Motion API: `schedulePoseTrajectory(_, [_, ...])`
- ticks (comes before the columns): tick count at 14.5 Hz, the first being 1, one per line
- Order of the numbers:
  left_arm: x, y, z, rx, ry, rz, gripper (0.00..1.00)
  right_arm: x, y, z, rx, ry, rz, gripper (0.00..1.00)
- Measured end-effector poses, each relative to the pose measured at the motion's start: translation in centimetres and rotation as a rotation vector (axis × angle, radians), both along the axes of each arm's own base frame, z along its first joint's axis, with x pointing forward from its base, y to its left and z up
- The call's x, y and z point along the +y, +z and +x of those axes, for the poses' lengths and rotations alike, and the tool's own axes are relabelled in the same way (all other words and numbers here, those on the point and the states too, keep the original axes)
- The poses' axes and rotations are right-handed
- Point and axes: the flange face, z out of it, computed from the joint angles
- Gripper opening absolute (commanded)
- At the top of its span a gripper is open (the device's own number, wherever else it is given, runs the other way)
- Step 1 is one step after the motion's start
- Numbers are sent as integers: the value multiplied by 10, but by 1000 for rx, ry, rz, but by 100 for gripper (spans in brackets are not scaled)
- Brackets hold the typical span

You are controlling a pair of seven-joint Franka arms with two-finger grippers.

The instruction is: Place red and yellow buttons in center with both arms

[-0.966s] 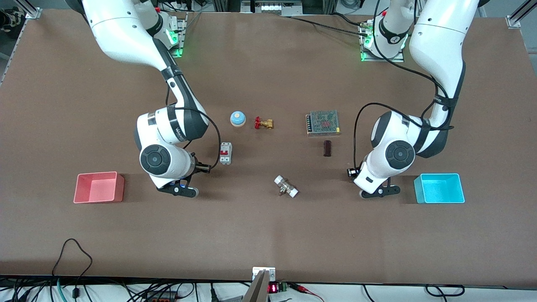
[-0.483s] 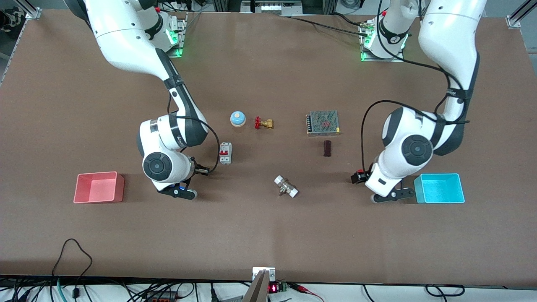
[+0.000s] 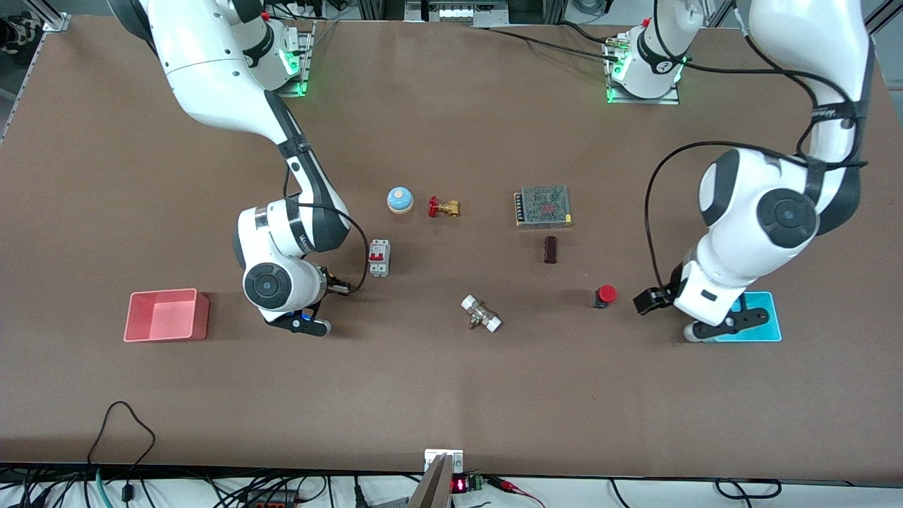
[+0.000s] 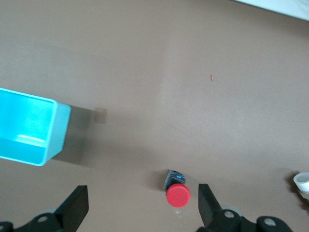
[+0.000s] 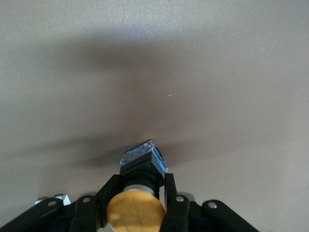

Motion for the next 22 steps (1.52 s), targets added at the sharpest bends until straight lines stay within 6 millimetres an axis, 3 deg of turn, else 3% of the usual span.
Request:
schedulePoseTrajectory(1, [9, 9, -1, -2, -2, 2, 100, 0, 0, 0, 0, -2, -1, 100])
schedulePoseTrajectory(5, [48, 42, -10, 16, -42, 15, 100, -1, 1, 1, -3, -25, -6, 100])
schedulePoseTrajectory(7, [72, 62, -16, 21, -80, 22, 100, -2, 15, 5, -25, -30, 1, 100])
schedulePoseTrajectory(9, [92, 86, -27, 31, -122, 29, 100, -5, 47, 13, -69, -38, 19, 100])
schedulePoseTrajectory(12, [112, 127, -49, 45, -176, 35, 100, -15, 117, 18, -137, -53, 53, 100])
schedulePoseTrajectory(17, [120, 179, -86, 70, -225, 39, 100, -57, 245, 11, -238, -102, 95, 100])
schedulePoseTrajectory(19, [119, 191, -96, 76, -235, 39, 100, -87, 271, 9, -249, -130, 98, 100])
schedulePoseTrajectory(22, [119, 203, -108, 84, -237, 39, 100, -137, 288, 11, -243, -117, 100, 100])
